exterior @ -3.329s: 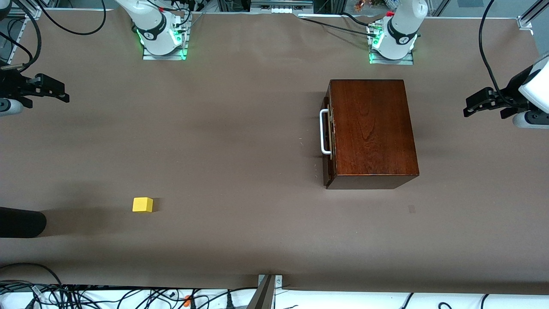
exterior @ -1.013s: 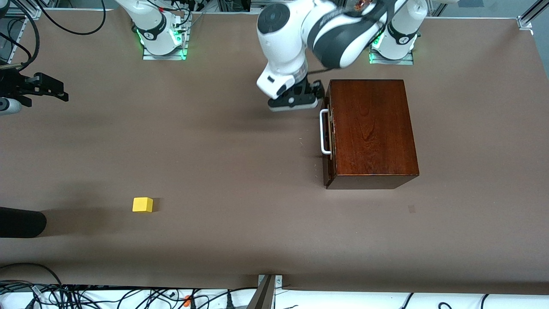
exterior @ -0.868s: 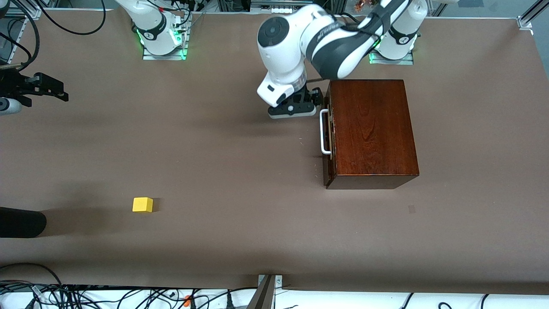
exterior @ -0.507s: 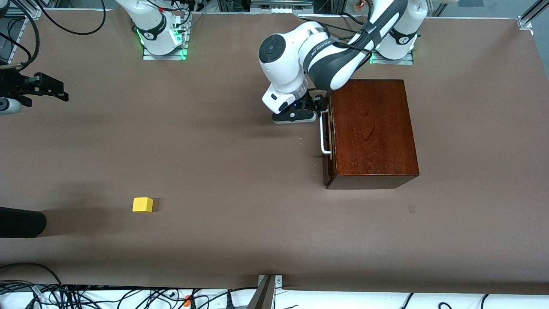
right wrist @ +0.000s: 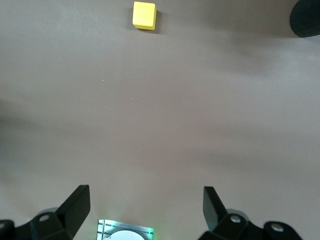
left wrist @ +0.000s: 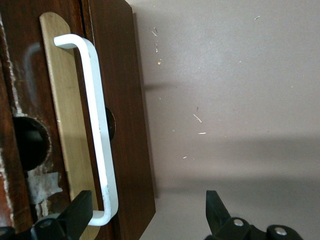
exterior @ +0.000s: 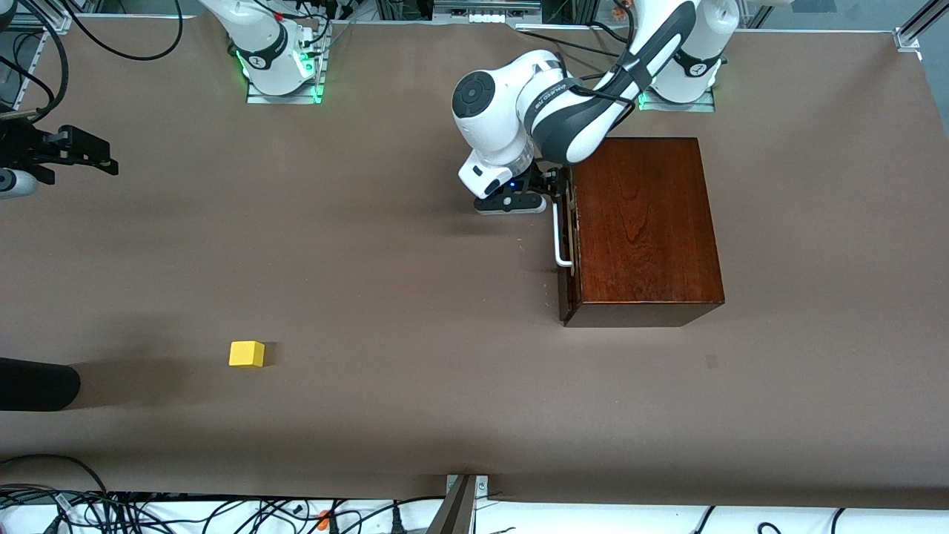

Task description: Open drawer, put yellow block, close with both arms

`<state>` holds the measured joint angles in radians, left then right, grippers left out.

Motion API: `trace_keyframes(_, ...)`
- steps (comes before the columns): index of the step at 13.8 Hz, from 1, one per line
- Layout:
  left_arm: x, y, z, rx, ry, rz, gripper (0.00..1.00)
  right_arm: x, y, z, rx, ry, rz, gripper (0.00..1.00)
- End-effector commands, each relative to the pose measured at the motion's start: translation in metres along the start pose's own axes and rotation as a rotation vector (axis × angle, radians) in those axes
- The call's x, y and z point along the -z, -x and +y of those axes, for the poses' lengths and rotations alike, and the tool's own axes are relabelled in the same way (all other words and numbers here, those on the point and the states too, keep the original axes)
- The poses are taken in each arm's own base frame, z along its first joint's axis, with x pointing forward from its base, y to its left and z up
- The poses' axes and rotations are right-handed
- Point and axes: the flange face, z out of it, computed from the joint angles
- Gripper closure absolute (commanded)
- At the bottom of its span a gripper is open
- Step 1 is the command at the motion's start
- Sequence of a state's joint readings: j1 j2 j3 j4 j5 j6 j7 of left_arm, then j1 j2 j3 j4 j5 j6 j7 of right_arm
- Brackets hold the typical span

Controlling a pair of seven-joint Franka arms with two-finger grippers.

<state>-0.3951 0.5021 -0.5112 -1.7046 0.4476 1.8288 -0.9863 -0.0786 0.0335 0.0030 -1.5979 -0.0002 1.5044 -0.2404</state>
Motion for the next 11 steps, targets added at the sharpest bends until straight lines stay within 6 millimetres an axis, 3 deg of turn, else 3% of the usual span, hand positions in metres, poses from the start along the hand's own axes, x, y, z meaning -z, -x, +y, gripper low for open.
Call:
trace_keyframes(1,-0.011,-0.005,0.0,-0.009,-0.024,0.033,0.0,0.005,0.004,0.001,0.007,-0.014,0.0,0.0)
trace_keyframes(11,-0.021,-0.014,0.01,0.027,0.022,0.04,0.0,0.005,0.004,0.001,-0.004,-0.014,0.0,0.0)
